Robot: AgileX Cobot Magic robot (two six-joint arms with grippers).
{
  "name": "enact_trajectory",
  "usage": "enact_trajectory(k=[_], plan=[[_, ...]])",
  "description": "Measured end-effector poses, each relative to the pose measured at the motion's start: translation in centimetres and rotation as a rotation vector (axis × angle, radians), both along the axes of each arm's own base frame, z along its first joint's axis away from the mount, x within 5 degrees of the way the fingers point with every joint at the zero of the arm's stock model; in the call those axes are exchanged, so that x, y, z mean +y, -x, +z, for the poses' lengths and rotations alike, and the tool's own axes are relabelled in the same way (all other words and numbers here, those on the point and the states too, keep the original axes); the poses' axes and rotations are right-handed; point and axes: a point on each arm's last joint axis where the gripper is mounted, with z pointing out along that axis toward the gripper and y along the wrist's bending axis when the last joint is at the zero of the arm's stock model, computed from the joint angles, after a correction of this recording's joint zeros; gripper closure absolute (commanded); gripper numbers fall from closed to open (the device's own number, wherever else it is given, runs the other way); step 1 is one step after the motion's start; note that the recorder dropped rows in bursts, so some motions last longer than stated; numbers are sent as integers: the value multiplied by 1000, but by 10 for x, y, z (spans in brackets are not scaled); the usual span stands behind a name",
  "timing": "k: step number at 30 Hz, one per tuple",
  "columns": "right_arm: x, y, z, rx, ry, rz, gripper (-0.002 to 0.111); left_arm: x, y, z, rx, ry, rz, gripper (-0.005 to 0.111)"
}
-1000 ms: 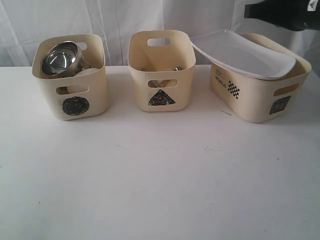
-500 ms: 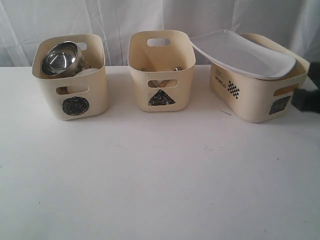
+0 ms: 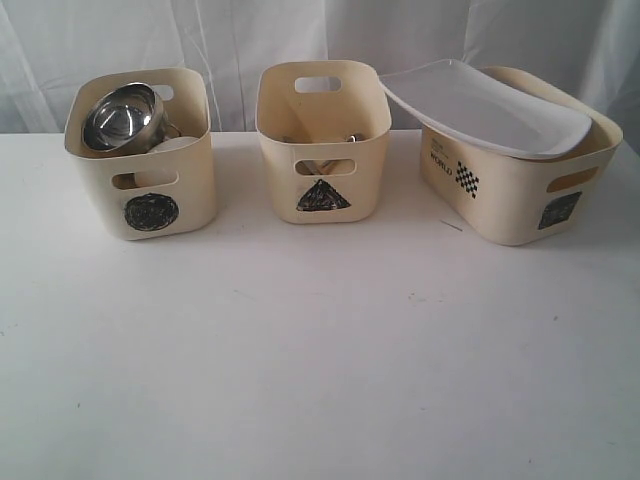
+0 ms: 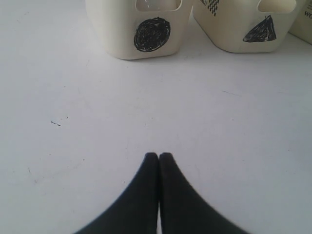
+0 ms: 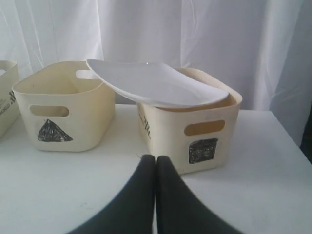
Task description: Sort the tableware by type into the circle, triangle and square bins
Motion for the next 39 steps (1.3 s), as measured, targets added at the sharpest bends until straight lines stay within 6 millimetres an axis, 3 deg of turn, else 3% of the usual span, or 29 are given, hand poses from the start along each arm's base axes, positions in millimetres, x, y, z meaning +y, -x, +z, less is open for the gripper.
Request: enact_trajectory(k=[9, 15, 23, 39], plan=[[-3, 4, -27, 133, 2, -30, 108, 0, 0, 0, 0, 0, 0, 107], [-3, 9, -38, 131, 0, -33, 108, 0, 0, 0, 0, 0, 0, 107], [-3, 18, -36, 45, -3, -34, 108, 0, 0, 0, 0, 0, 0, 107], [-3, 19, -36, 39, 34, -32, 108, 0, 0, 0, 0, 0, 0, 107]])
